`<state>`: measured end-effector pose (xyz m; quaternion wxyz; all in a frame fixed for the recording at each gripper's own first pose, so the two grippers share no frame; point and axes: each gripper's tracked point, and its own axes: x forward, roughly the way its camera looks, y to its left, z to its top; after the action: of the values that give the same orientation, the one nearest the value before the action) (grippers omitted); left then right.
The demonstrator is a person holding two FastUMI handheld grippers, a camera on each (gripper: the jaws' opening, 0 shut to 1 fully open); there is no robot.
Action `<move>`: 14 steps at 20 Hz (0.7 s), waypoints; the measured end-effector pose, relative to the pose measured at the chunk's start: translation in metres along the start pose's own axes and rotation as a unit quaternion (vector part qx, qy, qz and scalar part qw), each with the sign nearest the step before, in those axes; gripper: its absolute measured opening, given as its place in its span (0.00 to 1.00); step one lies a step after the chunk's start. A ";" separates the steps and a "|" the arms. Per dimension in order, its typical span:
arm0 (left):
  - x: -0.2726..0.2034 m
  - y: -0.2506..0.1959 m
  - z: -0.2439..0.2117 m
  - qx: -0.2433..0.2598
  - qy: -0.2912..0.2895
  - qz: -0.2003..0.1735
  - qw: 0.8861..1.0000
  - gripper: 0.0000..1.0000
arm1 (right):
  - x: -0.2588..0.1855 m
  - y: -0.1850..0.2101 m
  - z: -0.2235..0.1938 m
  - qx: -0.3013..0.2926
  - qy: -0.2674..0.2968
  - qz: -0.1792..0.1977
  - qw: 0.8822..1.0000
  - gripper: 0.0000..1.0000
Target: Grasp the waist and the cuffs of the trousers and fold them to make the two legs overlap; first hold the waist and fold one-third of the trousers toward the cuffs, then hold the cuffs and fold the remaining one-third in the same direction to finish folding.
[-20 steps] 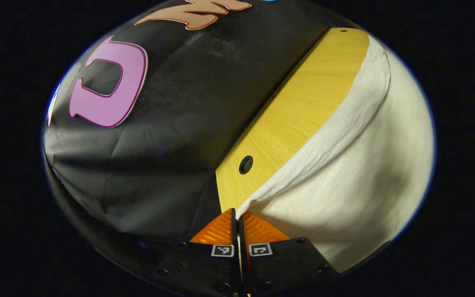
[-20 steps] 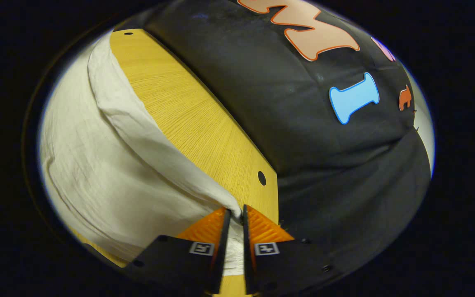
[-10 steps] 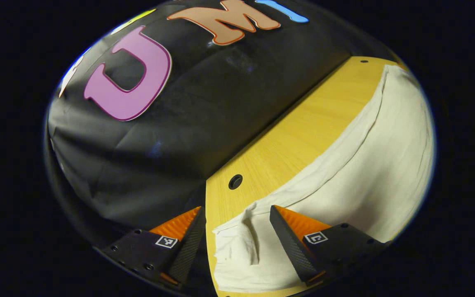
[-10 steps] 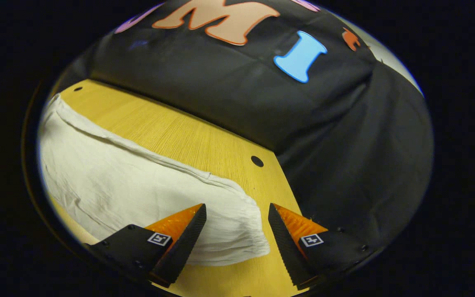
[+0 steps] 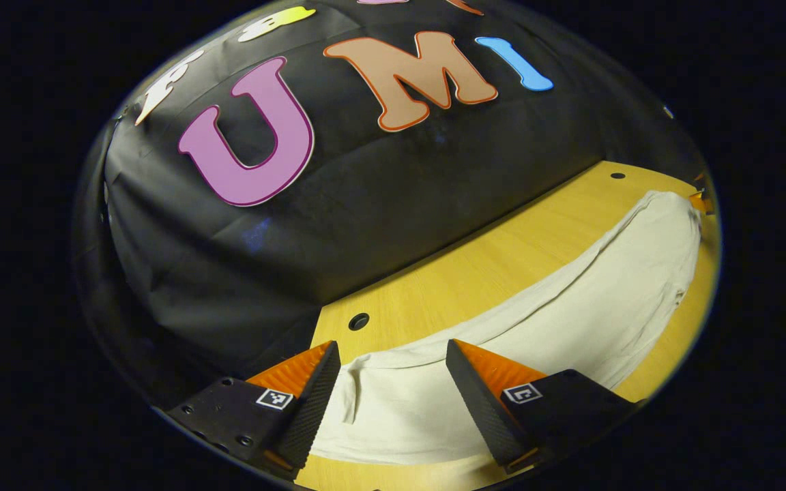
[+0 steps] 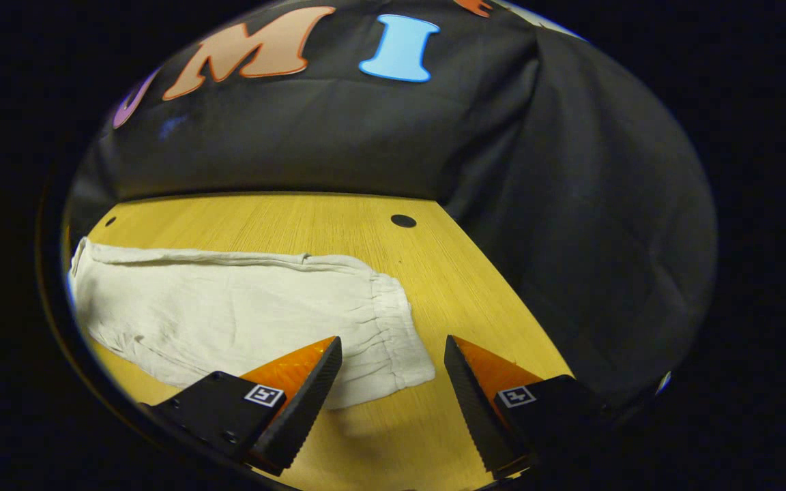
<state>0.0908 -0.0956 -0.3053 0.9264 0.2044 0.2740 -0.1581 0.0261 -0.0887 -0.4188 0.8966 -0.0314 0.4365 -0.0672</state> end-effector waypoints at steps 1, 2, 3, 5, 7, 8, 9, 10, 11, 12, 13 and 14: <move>-0.003 -0.005 0.003 -0.001 0.000 0.000 1.000 0.95 | 0.000 -0.003 -0.005 0.027 0.009 0.004 1.000 0.98; -0.006 -0.010 0.006 -0.003 0.001 0.000 1.000 0.95 | 0.001 -0.006 -0.012 0.051 0.020 0.009 0.998 0.98; -0.009 -0.016 0.006 -0.004 0.003 -0.001 1.000 0.95 | 0.003 -0.009 -0.019 0.067 0.030 0.010 0.997 0.98; -0.012 -0.021 0.008 -0.004 0.007 0.000 1.000 0.95 | 0.008 -0.012 -0.025 0.103 0.044 0.015 0.994 0.98; -0.017 -0.026 0.009 -0.008 0.012 0.002 1.000 0.95 | 0.013 -0.007 -0.028 0.150 0.057 0.029 0.987 0.99; -0.019 -0.028 0.009 -0.010 0.014 0.003 1.000 0.95 | 0.014 -0.006 -0.029 0.164 0.064 0.032 0.984 0.96; -0.021 -0.031 0.009 -0.012 0.016 0.003 1.000 0.95 | 0.017 -0.006 -0.033 0.180 0.077 0.035 0.980 0.93; -0.024 -0.032 0.010 -0.014 0.017 0.005 1.000 1.00 | 0.020 -0.004 -0.036 0.197 0.087 0.038 0.976 0.97; -0.026 -0.033 0.010 -0.016 0.017 0.006 1.000 0.95 | 0.024 -0.002 -0.040 0.212 0.095 0.040 0.972 0.97; -0.029 -0.034 0.010 -0.017 0.018 0.008 1.000 0.95 | 0.025 -0.002 -0.039 0.228 0.098 0.041 0.968 0.94; -0.032 -0.035 0.010 -0.018 0.019 0.010 1.000 0.95 | 0.029 -0.002 -0.037 0.238 0.094 0.044 0.966 0.98; -0.034 -0.036 0.010 -0.018 0.021 0.012 1.000 0.95 | 0.029 -0.001 -0.037 0.243 0.100 0.047 0.964 0.92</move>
<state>0.0539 -0.1257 -0.2886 0.9259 0.1939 0.2933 -0.1378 0.0143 -0.0939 -0.4640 0.8314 0.2151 0.4952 -0.1315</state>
